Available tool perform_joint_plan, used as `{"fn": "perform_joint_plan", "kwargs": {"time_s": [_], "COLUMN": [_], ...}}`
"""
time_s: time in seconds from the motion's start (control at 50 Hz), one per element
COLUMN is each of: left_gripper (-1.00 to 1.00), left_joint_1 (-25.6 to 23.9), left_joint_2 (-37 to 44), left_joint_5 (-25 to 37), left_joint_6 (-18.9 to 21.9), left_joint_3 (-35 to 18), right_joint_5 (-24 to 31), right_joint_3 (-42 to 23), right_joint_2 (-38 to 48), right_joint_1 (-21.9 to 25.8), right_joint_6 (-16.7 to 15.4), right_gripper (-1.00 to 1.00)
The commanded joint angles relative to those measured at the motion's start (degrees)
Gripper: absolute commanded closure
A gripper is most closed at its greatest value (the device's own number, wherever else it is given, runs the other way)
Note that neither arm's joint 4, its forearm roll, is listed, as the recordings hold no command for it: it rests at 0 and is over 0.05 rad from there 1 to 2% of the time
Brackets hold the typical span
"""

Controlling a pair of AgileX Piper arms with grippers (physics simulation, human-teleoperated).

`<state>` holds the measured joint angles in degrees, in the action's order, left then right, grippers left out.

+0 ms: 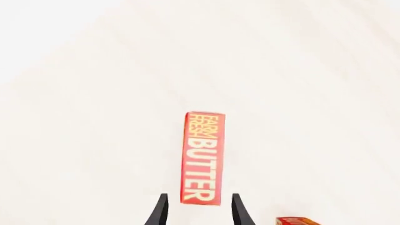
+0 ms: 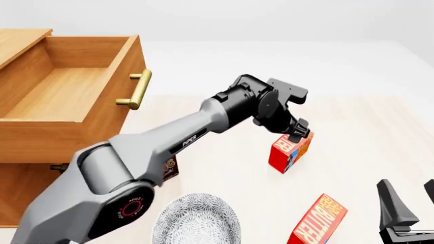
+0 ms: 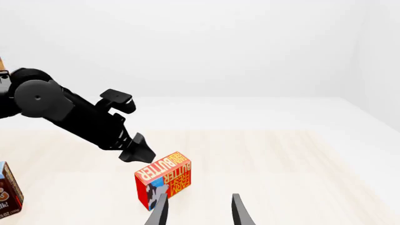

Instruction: Put the butter at the front in the top drawer of the cabinet and close it.

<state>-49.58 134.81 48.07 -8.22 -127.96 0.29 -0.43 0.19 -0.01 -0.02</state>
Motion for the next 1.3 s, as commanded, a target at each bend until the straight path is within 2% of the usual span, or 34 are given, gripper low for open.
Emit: {"fn": "perform_joint_plan", "kwargs": {"time_s": [0.02, 0.32, 1.3], "left_gripper": [-1.00, -1.00, -1.00], "left_joint_1": [-0.3, -0.3, -0.9], "left_joint_2": [2.7, 6.2, 12.3], "left_joint_5": [0.6, 2.1, 2.1], "left_joint_6": [-0.3, 0.0, -2.2], "left_joint_3": [-2.3, -5.6, -9.1], "right_joint_5": [-0.1, -0.1, -0.1], "right_joint_3": [0.1, 0.1, 0.1], "right_joint_2": [0.0, 0.0, 0.0], "right_joint_1": [0.0, 0.0, 0.0], "right_joint_6": [0.0, 0.0, 0.0], "right_gripper": [-1.00, -1.00, -1.00]}}
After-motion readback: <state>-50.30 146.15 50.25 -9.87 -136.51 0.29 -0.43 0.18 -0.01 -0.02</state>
